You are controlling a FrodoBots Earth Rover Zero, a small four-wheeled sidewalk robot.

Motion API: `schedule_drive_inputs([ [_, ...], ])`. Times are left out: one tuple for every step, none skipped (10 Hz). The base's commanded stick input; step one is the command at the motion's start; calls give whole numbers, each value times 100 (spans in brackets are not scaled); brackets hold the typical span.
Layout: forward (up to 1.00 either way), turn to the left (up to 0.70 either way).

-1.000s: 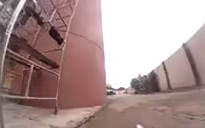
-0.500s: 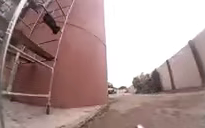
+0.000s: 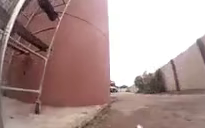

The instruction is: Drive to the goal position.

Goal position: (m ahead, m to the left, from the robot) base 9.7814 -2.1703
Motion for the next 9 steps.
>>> schedule_drive_inputs([
  [84,-25],
  [84,-25],
  [84,-25],
  [84,-25],
  [84,-25],
  [84,-25],
  [84,-25],
  [84,-25],
  [84,-25],
])
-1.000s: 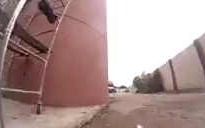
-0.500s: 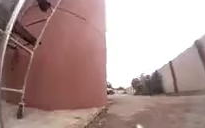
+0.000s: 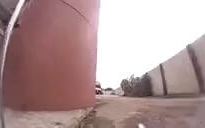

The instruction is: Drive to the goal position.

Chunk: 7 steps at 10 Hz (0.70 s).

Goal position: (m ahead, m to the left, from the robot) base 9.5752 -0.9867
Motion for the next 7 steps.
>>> schedule_drive_inputs([
  [84,-25],
  [84,-25],
  [84,-25],
  [84,-25],
  [84,-25],
  [84,-25],
  [84,-22],
])
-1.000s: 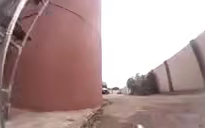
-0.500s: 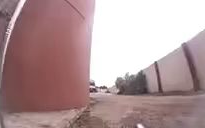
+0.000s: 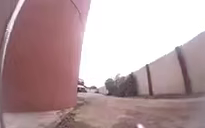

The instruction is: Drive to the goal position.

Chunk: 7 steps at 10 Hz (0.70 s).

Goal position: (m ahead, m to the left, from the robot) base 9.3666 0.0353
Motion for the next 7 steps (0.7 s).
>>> schedule_drive_inputs([
  [84,3],
  [84,3],
  [84,3],
  [84,3],
  [84,3],
  [84,3],
  [84,3],
])
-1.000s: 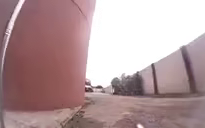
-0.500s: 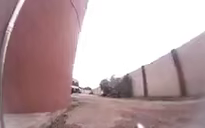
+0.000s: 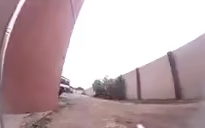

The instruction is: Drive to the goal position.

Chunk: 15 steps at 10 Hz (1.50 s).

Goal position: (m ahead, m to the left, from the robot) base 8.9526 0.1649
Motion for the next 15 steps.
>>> schedule_drive_inputs([
  [84,3],
  [84,3],
  [84,3],
  [84,3],
  [84,3],
  [84,3],
  [84,3],
  [84,3],
  [84,3],
  [84,3],
  [84,3],
  [84,3],
  [84,3],
  [84,3],
  [84,3],
])
